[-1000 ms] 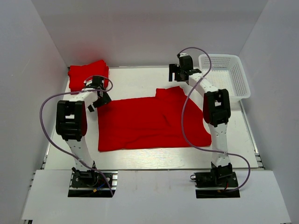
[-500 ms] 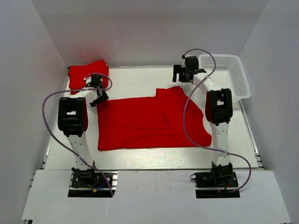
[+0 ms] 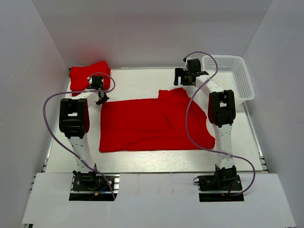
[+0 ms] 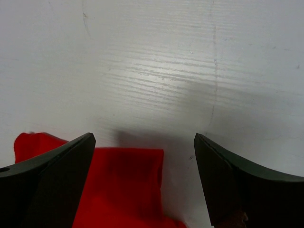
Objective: Fold and stack the t-shirts
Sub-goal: Grap the side of the flattened tshirt furthest away from the robot with both arms
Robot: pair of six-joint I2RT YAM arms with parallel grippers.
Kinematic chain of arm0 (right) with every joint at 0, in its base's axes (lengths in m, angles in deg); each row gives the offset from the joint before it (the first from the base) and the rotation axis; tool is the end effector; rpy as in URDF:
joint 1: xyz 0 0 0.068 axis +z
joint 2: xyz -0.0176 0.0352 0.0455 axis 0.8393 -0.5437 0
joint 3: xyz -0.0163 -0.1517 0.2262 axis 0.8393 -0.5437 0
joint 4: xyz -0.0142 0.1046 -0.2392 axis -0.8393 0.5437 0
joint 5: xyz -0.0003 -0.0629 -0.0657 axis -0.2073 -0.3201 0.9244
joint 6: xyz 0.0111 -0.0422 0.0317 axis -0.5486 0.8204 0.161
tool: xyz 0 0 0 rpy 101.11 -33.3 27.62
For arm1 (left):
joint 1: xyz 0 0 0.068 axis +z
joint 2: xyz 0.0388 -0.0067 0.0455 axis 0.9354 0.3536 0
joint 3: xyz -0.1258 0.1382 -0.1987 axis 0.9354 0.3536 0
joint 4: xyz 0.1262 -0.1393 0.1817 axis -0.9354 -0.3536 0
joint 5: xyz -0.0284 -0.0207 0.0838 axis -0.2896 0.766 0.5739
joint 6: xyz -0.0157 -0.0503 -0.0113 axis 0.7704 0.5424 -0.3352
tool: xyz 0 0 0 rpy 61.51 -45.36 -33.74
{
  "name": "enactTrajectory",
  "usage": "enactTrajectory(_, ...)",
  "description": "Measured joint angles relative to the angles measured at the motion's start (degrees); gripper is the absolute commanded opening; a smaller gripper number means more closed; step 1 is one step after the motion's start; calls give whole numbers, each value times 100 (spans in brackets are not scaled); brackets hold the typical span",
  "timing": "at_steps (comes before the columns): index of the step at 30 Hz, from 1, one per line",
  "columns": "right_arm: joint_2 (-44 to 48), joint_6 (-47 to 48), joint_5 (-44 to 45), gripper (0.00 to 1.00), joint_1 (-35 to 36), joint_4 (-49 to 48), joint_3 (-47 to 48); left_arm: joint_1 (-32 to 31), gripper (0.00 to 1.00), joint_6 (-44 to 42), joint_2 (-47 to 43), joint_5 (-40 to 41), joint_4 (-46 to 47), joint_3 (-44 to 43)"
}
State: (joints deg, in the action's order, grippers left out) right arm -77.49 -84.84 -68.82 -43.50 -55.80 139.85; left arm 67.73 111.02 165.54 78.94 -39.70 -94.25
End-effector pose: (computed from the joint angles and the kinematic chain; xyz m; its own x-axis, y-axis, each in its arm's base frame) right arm 0.5292 0.1301 0.1859 -0.6513 -0.0119 -0.7587 -0.1935 0.9694 0.1508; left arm 0.4276 -0.0036 0.1518 -0.7131 -0.3838 -0.5867 -0.4342 0.8988 -0.0602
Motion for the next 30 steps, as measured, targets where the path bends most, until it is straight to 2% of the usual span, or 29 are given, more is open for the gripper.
enactTrajectory(5, -79, -22, -4, 90, 0, 35, -203, 4, 0, -50, -74, -107, 308, 214)
enactTrajectory(6, -79, -4, 4, 88, 0, 15, -256, 7, 0, -57, -127, -140, 422, 332)
enactTrajectory(7, -79, -22, 0, 81, 0, 0, -264, 11, 0, -68, -190, -166, 535, 450)
enactTrajectory(8, -79, -9, -2, 81, 0, -20, -271, 11, 0, -81, -243, -186, 640, 560)
enactTrajectory(9, -79, -31, -7, 67, 0, -17, -273, 11, 0, -101, -280, -205, 713, 627)
enactTrajectory(11, -79, -42, -68, 54, 0, 2, -280, 11, 0, -133, -326, -249, 813, 721)
enactTrajectory(12, -81, -50, -98, 39, 0, 4, -282, 13, 0, -151, -328, -260, 839, 730)
enactTrajectory(14, -83, -61, -181, 27, -2, 31, -284, 13, 0, -160, -330, -267, 850, 734)
enactTrajectory(15, -90, -98, -216, 17, -2, 52, -286, 13, 0, -170, -330, -267, 848, 734)
enactTrajectory(17, -92, -107, -262, 10, -2, 74, -291, 13, 0, -177, -330, -267, 850, 734)
enactTrajectory(18, -92, -116, -269, 0, -2, 85, -291, 13, 0, -188, -332, -267, 848, 734)
enactTrajectory(26, -48, -63, -271, 0, 0, -160, -444, 11, 0, -264, -367, -313, 793, 734)
enactTrajectory(30, 358, -20, -352, 0, -4, -474, -925, 11, 0, -282, -428, -391, 702, 734)
